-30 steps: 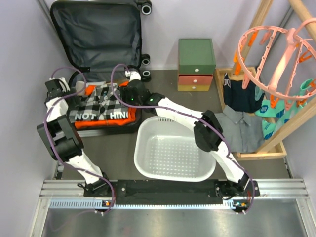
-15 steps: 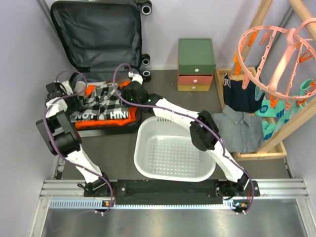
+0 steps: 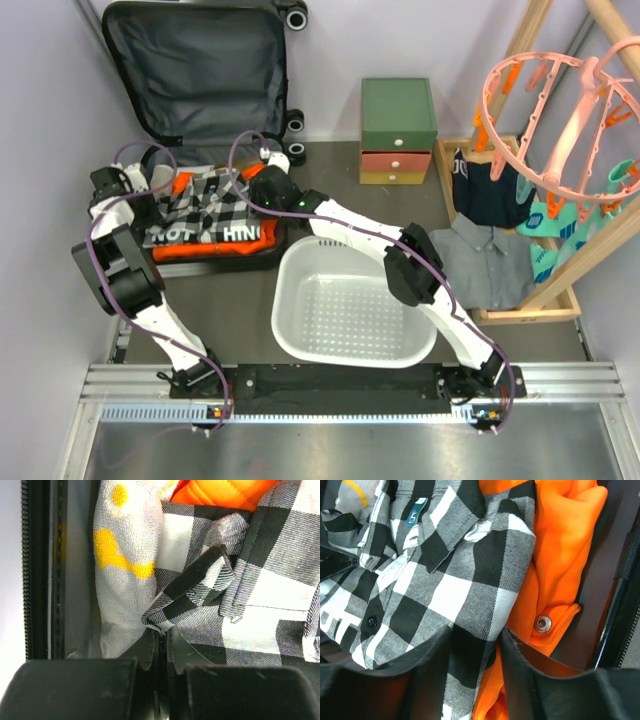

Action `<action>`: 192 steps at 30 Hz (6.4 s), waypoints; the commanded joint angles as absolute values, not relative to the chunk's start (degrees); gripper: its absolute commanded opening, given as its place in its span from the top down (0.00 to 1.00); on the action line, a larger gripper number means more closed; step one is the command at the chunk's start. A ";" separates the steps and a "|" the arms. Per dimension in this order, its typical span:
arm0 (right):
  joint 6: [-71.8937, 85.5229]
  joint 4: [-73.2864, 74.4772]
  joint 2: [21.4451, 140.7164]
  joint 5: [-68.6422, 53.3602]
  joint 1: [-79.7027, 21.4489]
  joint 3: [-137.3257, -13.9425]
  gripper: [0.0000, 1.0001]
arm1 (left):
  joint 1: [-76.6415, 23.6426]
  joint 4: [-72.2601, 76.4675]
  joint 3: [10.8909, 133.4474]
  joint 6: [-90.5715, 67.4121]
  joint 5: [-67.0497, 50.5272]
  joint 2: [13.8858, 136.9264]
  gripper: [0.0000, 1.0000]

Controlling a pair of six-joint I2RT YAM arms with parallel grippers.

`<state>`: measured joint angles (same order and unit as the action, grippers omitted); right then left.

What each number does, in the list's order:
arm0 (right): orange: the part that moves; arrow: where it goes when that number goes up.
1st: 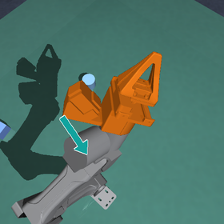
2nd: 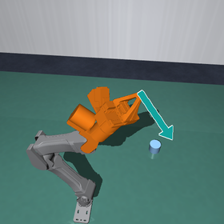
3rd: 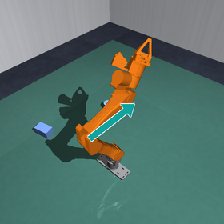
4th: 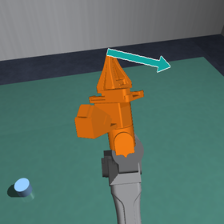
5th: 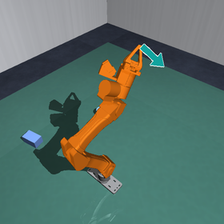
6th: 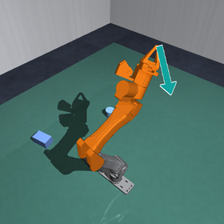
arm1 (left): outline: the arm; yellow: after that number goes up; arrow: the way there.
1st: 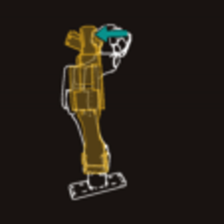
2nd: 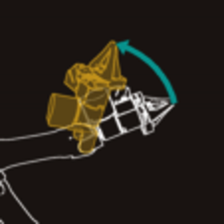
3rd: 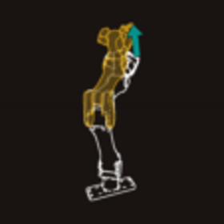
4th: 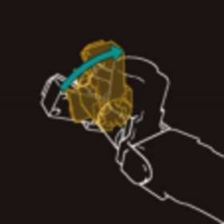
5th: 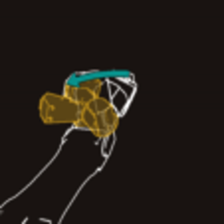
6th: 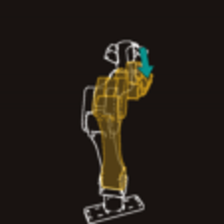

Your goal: Open, take out, and arrange the luggage

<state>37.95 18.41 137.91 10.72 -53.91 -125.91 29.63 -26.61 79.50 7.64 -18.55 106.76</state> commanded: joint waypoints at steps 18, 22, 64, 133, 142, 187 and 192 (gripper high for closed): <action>37.53 12.57 134.67 2.81 -54.32 -130.26 1.00 | 28.74 -33.40 79.36 7.47 -31.55 96.95 1.00; 35.43 10.73 129.47 2.99 -53.88 -127.45 1.00 | 28.83 -33.49 80.06 7.47 -31.82 94.14 1.00; 35.42 21.35 131.22 8.35 -51.50 -119.62 0.59 | 28.48 -37.96 77.08 15.82 -18.12 94.30 0.49; 30.15 17.05 122.61 1.41 -47.63 -112.68 1.00 | 22.32 -37.00 78.13 9.93 -15.29 97.37 0.32; 28.56 14.68 122.17 -1.49 -47.64 -111.45 1.00 | 21.19 -43.24 82.09 9.49 -18.46 107.49 0.33; 25.04 19.86 116.36 -2.81 -47.20 -114.88 1.00 | 18.37 -47.11 86.58 9.84 -34.19 94.74 1.00; 25.14 22.67 116.37 -0.97 -46.67 -111.46 0.89 | 17.75 -46.23 83.77 10.46 -33.14 95.89 1.00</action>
<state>25.61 23.00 117.82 -3.55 -48.60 -110.76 18.37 -49.17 85.89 10.37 -33.28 94.54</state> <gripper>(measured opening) 0.127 0.040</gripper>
